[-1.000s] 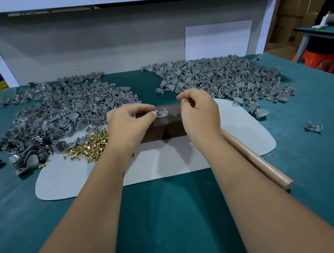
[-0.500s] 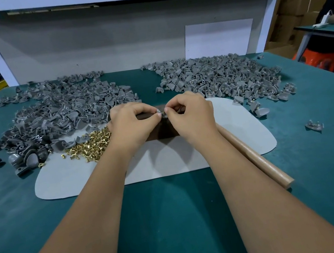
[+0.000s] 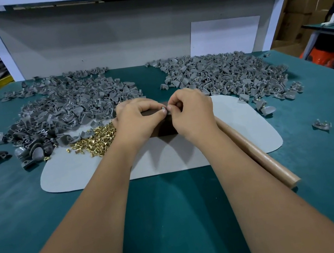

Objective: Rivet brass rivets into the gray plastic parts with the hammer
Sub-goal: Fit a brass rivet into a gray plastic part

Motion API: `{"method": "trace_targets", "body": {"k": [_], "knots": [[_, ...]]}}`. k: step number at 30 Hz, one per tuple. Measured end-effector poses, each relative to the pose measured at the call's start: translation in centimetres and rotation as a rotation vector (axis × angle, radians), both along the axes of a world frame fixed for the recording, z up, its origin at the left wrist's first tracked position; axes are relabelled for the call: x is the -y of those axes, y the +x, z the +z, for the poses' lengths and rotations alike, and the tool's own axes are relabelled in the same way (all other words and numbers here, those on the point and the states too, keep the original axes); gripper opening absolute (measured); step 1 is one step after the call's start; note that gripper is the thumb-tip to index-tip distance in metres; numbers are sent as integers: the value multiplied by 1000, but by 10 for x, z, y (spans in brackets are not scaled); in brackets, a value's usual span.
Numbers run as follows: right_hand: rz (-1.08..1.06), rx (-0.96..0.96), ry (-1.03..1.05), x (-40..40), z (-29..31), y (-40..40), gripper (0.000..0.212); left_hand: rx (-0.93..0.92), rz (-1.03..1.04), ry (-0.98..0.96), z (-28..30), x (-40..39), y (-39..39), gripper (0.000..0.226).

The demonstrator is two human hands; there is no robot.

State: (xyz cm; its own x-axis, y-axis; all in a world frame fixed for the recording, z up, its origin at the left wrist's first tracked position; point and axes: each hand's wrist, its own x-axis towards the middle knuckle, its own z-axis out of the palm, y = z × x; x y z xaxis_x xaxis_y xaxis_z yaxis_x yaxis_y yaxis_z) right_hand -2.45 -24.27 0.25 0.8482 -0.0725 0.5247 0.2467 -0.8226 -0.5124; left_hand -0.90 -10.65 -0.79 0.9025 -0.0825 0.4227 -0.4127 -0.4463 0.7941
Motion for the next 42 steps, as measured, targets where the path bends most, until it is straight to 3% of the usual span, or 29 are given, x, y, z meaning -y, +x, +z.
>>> {"method": "trace_targets", "body": {"k": [2,13,22,26,29,32,39,42], "knots": [[-4,-6,-50,-1,2,0,17,6,1,-10,0,0,-1,9],[2,49,-231,-7,5,-2,16,-16,-24,-62,0,2,-3,16],[37,74,124,-1,-5,-6,10,-39,-13,-111,-4,0,0,7],[-192,140,300,14,6,-9,18,-87,14,-100,-6,-1,1,19],[-433,-82,98,39,9,-13,24,-118,21,-109,-7,-1,0,18],[-411,-475,-96,50,8,-25,20,-129,17,-105,-5,0,-3,16],[-314,-568,-213,41,14,-34,31,-109,61,-97,-5,3,-6,21],[-328,-600,-141,47,20,-33,18,-80,109,-62,-5,4,-5,25]]}}
